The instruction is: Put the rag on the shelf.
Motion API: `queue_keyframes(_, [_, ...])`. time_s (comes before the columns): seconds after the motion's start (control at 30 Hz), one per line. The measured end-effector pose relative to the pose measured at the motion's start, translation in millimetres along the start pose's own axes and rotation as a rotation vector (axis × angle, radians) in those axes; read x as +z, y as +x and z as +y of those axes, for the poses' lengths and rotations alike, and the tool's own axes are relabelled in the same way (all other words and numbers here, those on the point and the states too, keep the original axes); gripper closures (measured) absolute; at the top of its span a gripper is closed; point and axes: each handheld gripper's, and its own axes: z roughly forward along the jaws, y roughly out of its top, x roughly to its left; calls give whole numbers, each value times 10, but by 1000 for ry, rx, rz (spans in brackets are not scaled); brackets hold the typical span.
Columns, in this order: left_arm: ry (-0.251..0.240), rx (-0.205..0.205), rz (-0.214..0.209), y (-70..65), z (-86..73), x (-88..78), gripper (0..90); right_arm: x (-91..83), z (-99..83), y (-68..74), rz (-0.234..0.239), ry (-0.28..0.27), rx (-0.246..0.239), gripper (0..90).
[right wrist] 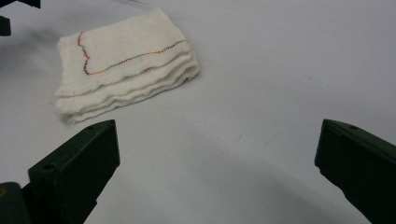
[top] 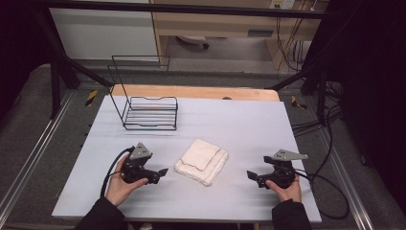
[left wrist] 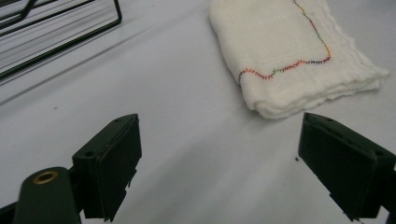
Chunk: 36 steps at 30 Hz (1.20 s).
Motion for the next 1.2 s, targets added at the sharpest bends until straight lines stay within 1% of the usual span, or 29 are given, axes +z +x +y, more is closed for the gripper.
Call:
queue_keyframes(0.1, [3, -4, -7, -29, 38, 49, 161, 2, 0, 3, 1, 1, 2, 6])
queue_keyframes(0.17, [2, -22, -17, -59, 93, 120, 185, 4, 0, 3, 1, 1, 3, 6])
queue_keyframes(0.23, [2, -22, -19, -69, 112, 144, 224, 5, 0, 2, 0, 1, 1, 6])
queue_keyframes(0.27, [7, -28, -23, -85, 133, 176, 224, 7, 0, 1, 1, 1, 0, 6])
queue_keyframes(0.37, [27, -25, -24, -129, 189, 279, 291, 7, -1, -1, 0, 3, -4, 6])
queue_keyframes(0.4, [27, -25, -24, -129, 189, 279, 313, 7, -1, 1, 1, 2, -1, 6])
queue_keyframes(0.43, [35, -39, -33, -137, 207, 334, 337, 7, -1, -1, 0, 3, -3, 6])
queue_keyframes(0.47, [35, -39, -33, -137, 207, 334, 359, 7, -1, -1, 0, 2, -4, 6])
queue_keyframes(0.53, [44, -64, -37, -132, 221, 411, 417, 6, 0, 1, 1, 1, 0, 6])
queue_keyframes(0.6, [48, -66, -39, -129, 222, 435, 463, 6, -1, 0, 0, 4, -2, 6])
queue_keyframes(0.67, [62, -82, -42, -131, 220, 496, 504, 9, -1, -2, 1, 5, -5, 6])
queue_keyframes(0.73, [64, -88, -47, -130, 217, 515, 557, 13, -2, 0, 1, 8, -2, 6])
queue_keyframes(0.8, [69, -99, -63, -138, 206, 551, 605, 14, -2, 3, 2, 11, 0, 6])
queue_keyframes(0.87, [68, -102, -75, -146, 195, 565, 655, 13, -2, 0, 0, 9, -3, 6])
queue_keyframes(0.9, [69, -120, -84, -148, 194, 564, 674, 12, -1, 0, 0, 8, -2, 6])
queue_keyframes(0.97, [73, -125, -89, -159, 187, 570, 717, 14, -1, 0, 2, 9, -2, 6])
queue_keyframes(1.2, [76, -127, -62, -214, 191, 556, 808, 21, -2, 6, 3, 11, 2, 7])
